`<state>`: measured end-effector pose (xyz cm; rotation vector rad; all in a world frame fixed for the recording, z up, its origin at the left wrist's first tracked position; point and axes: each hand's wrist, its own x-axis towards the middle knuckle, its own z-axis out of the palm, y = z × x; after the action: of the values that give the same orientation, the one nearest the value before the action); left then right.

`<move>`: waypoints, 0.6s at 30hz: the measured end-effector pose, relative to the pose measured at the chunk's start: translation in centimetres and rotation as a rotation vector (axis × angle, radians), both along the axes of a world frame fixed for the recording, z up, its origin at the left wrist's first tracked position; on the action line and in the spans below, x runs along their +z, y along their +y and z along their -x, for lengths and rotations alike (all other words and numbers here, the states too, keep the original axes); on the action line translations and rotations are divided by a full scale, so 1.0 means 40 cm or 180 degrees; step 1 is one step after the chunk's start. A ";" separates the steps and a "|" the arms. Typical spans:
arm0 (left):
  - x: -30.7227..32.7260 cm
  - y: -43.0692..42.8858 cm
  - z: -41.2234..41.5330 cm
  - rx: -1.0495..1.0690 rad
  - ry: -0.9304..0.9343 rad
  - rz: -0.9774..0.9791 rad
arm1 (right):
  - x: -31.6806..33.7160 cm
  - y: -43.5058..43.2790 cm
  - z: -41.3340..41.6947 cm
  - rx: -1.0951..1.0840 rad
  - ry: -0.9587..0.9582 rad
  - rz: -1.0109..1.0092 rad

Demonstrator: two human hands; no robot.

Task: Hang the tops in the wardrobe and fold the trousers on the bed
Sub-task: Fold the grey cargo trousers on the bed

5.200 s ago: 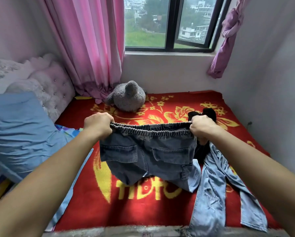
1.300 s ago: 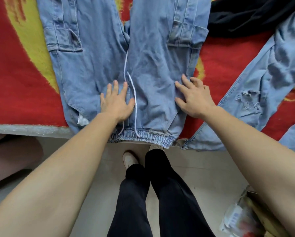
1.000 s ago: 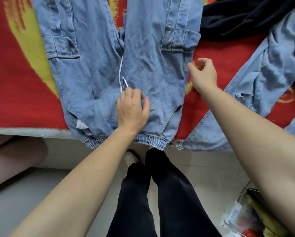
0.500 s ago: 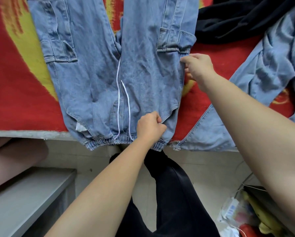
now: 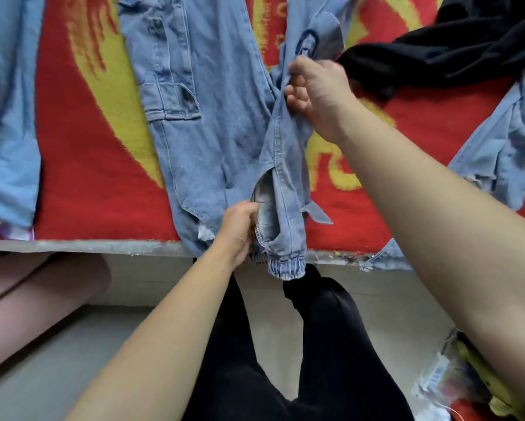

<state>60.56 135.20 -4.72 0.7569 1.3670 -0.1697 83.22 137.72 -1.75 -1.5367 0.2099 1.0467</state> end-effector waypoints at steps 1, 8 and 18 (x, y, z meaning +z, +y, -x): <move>-0.002 0.035 0.028 0.0040 -0.0015 0.0057 | -0.001 0.049 0.030 0.0185 -0.0152 0.0043; -0.103 0.202 0.161 0.0166 0.0411 -0.0670 | -0.150 0.262 0.199 0.1695 -0.1310 0.1167; -0.048 0.129 0.226 -0.1022 0.0447 -0.3151 | -0.145 0.258 0.257 0.1984 -0.2720 0.1287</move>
<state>51.54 140.34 -6.62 1.8180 1.4277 0.2367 72.93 148.03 -7.54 -2.3634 -0.7325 0.7257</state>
